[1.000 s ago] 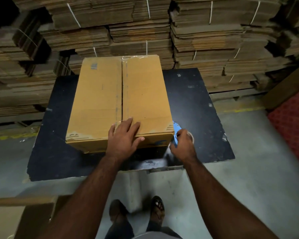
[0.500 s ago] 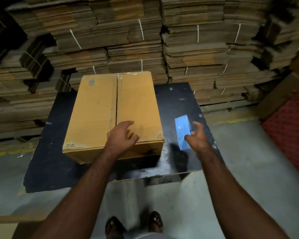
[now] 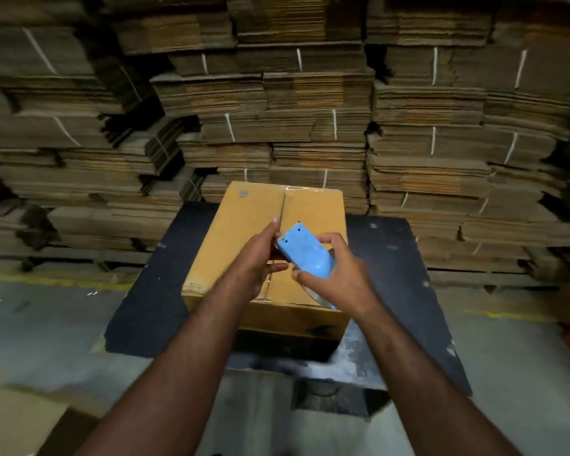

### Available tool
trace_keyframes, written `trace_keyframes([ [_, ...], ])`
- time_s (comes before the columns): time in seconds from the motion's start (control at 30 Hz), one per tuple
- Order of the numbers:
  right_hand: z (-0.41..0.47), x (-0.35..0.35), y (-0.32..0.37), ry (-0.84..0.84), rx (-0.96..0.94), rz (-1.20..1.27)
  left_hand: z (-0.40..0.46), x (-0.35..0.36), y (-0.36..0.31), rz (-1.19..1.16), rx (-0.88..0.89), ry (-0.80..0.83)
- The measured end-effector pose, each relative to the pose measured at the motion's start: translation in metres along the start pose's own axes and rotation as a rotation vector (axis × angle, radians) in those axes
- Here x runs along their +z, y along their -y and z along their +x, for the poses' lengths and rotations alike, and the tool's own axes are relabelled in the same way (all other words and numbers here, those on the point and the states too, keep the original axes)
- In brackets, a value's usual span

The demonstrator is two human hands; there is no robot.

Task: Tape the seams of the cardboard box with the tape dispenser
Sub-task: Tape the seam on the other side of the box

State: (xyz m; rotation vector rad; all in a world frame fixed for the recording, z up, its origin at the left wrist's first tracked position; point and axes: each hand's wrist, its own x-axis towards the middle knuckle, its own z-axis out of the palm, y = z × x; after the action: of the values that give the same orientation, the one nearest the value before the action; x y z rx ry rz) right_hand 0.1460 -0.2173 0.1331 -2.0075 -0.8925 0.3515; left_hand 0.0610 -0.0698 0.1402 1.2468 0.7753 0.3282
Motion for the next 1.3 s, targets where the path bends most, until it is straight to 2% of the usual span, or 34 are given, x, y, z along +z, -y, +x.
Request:
trace_keyframes([
  [0.1,-0.001,0.033,0.015,0.131,-0.045,-0.038,-0.014,-0.046,0.001,-0.13,-0.033,-0.09],
  [0.3,-0.002,0.085,0.043,0.281,-0.146,-0.105,-0.043,-0.119,0.008,-0.13,-0.068,-0.157],
  [0.4,0.0,0.099,0.06,0.336,-0.196,-0.223,-0.048,-0.142,0.005,-0.133,-0.057,-0.169],
  [0.5,0.003,0.108,0.07,0.307,-0.23,-0.351,-0.048,-0.155,0.002,-0.089,-0.041,-0.138],
  [0.6,0.004,0.113,0.074,0.243,-0.239,-0.384,-0.046,-0.159,-0.006,-0.139,-0.061,-0.12],
  [0.73,0.012,0.11,0.08,0.299,-0.153,-0.125,-0.033,-0.166,-0.015,-0.148,-0.136,-0.1],
  [0.97,0.022,0.119,0.078,0.319,0.0,0.079,-0.012,-0.167,-0.029,0.027,-0.163,-0.125],
  [1.13,0.025,0.129,0.082,0.265,-0.031,-0.009,0.005,-0.171,-0.03,0.18,-0.049,-0.2],
  [1.3,0.026,0.129,0.08,0.261,-0.131,-0.26,0.017,-0.192,-0.008,0.21,0.02,-0.313],
])
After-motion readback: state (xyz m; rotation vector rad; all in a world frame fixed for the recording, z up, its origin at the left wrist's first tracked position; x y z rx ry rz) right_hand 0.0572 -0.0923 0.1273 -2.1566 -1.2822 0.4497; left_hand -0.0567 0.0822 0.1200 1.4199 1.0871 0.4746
